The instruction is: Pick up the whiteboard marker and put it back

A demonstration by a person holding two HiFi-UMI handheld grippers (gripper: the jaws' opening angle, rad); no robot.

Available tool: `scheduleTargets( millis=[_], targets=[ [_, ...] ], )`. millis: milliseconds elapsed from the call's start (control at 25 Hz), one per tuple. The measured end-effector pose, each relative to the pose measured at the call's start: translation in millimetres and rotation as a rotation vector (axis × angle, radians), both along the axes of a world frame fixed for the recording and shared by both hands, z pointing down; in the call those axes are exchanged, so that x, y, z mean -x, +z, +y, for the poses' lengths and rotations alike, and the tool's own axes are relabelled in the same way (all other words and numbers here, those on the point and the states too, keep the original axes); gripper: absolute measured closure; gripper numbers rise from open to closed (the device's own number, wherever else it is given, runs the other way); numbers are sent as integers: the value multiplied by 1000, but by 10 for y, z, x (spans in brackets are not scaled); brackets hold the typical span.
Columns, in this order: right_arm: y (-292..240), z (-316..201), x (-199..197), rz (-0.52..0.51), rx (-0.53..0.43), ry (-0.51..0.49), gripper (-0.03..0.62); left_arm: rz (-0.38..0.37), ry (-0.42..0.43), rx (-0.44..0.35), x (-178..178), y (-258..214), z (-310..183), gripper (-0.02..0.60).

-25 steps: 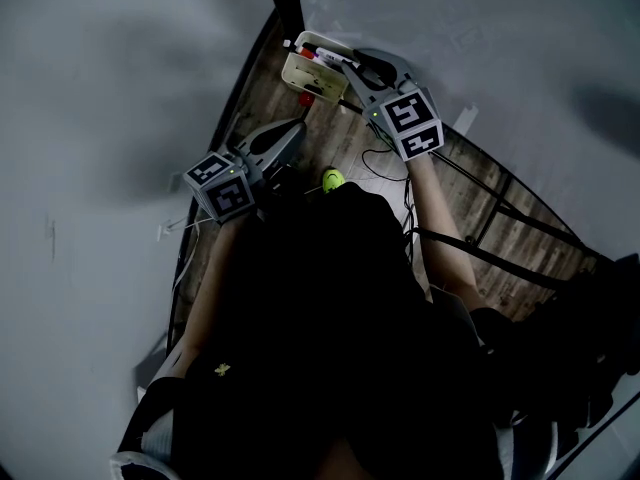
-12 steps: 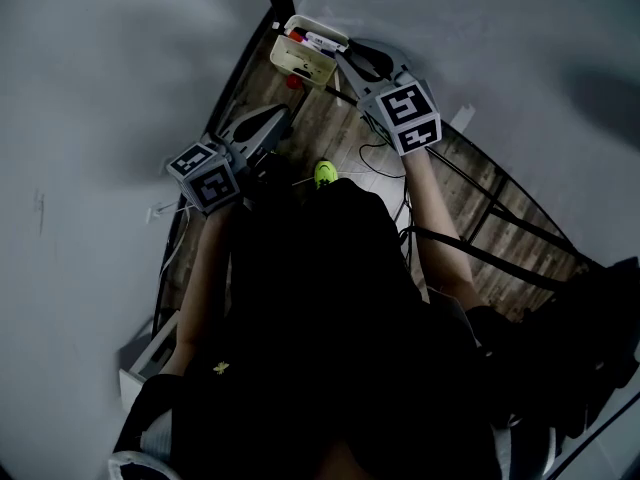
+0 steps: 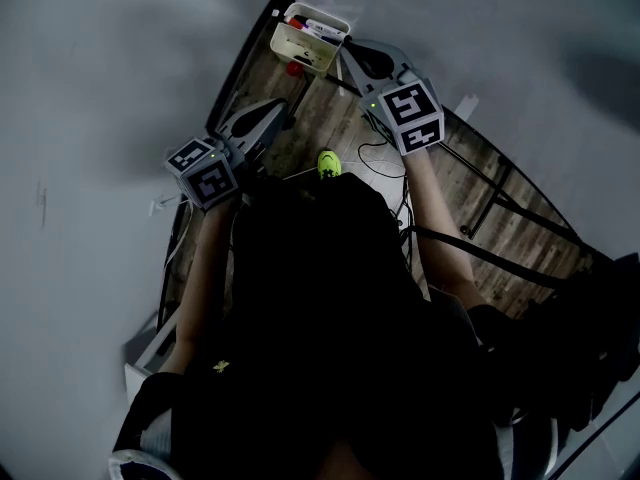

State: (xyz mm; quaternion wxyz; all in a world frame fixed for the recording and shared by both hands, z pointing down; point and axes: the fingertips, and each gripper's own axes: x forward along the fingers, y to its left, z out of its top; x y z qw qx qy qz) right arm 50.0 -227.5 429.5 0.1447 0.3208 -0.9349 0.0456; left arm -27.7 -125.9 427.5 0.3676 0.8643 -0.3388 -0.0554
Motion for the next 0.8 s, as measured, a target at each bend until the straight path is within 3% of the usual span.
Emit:
scheduleTargets(
  millis=[800],
  targets=[
    [50, 839, 229, 18, 78, 5, 588, 31, 88, -39, 161, 55, 410, 575]
  ],
)
